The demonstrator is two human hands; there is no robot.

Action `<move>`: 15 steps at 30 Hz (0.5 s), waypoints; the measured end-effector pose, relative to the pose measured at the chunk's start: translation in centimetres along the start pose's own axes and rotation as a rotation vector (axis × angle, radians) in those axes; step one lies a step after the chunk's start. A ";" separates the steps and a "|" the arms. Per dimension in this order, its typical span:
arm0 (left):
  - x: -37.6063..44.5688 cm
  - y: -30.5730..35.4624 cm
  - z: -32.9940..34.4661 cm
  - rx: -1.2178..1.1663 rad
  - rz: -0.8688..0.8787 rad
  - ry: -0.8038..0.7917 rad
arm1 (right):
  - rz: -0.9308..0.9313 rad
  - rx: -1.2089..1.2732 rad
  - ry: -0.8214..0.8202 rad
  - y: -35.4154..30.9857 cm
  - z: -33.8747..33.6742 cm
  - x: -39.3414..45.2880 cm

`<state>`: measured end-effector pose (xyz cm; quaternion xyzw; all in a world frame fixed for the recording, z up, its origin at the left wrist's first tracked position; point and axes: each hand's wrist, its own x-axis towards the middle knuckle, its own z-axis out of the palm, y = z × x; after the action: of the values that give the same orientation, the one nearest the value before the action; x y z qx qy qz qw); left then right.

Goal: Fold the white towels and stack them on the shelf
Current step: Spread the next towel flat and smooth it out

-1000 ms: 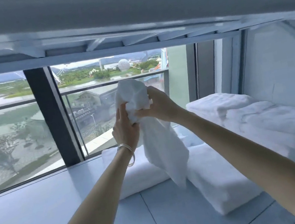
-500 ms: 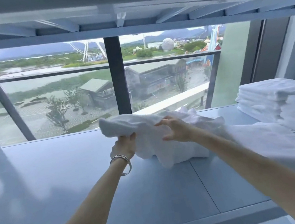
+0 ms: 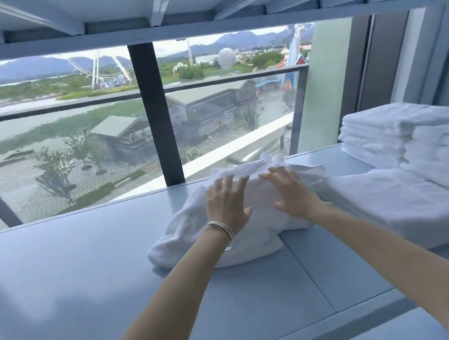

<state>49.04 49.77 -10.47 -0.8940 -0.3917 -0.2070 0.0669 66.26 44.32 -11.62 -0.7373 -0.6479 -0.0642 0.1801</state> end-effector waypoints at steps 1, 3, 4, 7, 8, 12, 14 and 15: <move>1.2 0.2 0.3 0.030 0.021 -0.046 | 0.039 -0.023 -0.005 0.8 0.0 0.7; 3.6 0.2 1.1 0.077 0.028 -0.181 | 0.132 -0.052 -0.063 2.2 0.0 2.0; 4.5 0.2 1.6 0.087 0.020 -0.260 | 0.182 -0.053 -0.112 3.1 0.1 2.7; 6.3 0.2 3.3 0.098 0.010 -0.404 | 0.310 -0.025 -0.224 4.3 0.6 3.7; 6.5 0.3 3.7 0.107 0.023 -0.405 | 0.333 -0.032 -0.228 4.1 0.7 3.8; 7.2 -0.5 3.8 0.046 0.071 -0.183 | 0.271 -0.071 0.008 2.5 0.3 4.1; 7.4 -1.6 2.5 -0.027 0.031 -0.066 | 0.208 -0.020 0.201 1.2 -0.7 4.3; 7.5 -2.3 1.6 -0.058 0.007 -0.001 | 0.175 0.004 0.285 0.2 -1.4 4.5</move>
<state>52.39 56.87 -8.85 -0.8970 -0.3827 -0.2174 0.0415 67.37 48.05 -8.93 -0.7741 -0.5490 -0.1511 0.2766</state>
